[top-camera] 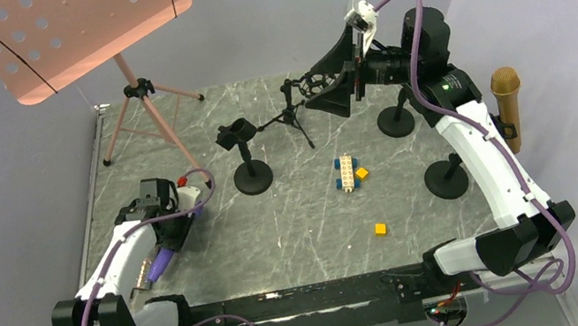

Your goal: Remove the microphone from the stand

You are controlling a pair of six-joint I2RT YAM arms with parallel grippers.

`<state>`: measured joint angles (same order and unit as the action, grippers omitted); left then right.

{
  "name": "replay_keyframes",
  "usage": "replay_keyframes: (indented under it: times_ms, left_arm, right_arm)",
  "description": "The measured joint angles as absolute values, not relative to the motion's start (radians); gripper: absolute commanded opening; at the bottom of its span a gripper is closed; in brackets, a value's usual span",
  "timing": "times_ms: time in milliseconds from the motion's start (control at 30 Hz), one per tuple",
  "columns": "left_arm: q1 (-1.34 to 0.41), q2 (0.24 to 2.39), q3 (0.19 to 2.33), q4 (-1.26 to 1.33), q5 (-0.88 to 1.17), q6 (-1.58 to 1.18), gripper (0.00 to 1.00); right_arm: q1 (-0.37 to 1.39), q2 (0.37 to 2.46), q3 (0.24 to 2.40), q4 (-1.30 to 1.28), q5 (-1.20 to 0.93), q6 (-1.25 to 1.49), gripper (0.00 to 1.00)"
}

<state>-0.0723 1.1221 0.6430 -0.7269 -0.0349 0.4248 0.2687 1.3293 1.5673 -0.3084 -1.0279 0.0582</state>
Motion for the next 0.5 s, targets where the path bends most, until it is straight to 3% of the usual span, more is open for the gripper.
replay_keyframes:
  times_ms: [167,500]
  left_arm:
    - [-0.072,1.179,0.643,-0.723,-0.035,0.428,0.52]
    - [-0.072,1.184,0.662,-0.766,-0.025,0.421,0.55]
  right_arm:
    - [0.269,1.336,1.594,-0.388,-0.996,0.005,1.0]
    - [0.256,1.489,1.944,-0.767,-0.635,-0.17,1.0]
